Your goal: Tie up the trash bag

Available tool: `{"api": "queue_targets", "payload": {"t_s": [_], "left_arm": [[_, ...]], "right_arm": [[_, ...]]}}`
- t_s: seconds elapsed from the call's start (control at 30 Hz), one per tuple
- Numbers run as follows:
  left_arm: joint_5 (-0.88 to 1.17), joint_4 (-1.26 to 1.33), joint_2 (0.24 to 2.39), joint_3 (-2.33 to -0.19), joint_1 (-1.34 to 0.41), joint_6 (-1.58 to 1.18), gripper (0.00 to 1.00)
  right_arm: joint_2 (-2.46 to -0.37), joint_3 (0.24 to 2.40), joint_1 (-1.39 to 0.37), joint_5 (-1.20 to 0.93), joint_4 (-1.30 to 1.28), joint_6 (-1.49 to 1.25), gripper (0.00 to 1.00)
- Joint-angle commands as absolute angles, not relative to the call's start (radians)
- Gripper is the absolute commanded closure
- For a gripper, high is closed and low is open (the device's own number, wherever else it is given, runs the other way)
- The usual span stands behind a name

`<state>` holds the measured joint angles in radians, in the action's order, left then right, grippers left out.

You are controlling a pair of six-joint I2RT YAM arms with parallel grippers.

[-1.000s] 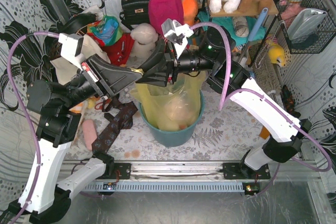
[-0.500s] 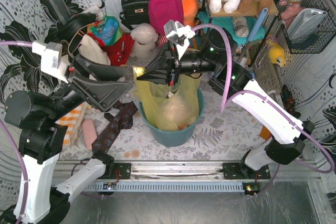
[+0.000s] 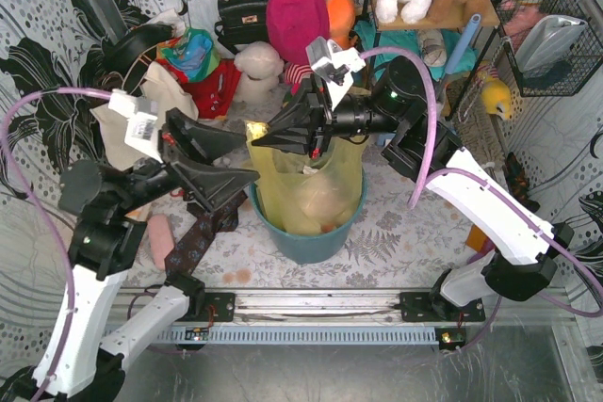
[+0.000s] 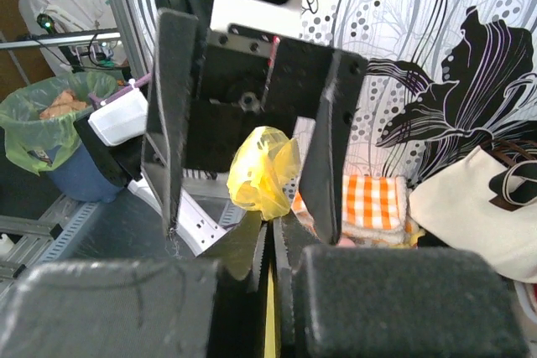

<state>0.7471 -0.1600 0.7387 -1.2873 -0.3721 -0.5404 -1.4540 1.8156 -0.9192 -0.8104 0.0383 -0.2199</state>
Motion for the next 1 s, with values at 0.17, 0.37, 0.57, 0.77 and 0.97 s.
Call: {"api": "queue_targets", "payload": {"t_s": [0.17,0.37,0.57,0.77,0.97], "left_arm": [[0.978,0.378,0.775,-1.082,-0.369,-0.744,0.08],[1.006,0.528,0.795,-1.036,-0.371,-0.794,0.08],[1.019,0.736,0.854,-0.993,-0.371,-0.891,0.08],[1.030,0.897,0.926,-0.994,-0.385,-0.981,0.08],[1.037,0.952,0.960,-0.986,-0.429,-1.006,0.28]], "right_arm": [[-1.431,1.800,-0.923,-0.813,0.122,-0.263,0.98],[-1.437,1.800,-0.922,-0.820,0.133,-0.277,0.98],[-1.442,1.798,-0.923,-0.824,0.143,-0.291,0.98],[-1.437,1.797,-0.923,-0.831,0.145,-0.293,0.98],[-1.435,1.796,-0.923,-0.825,0.148,-0.286,0.98]]}}
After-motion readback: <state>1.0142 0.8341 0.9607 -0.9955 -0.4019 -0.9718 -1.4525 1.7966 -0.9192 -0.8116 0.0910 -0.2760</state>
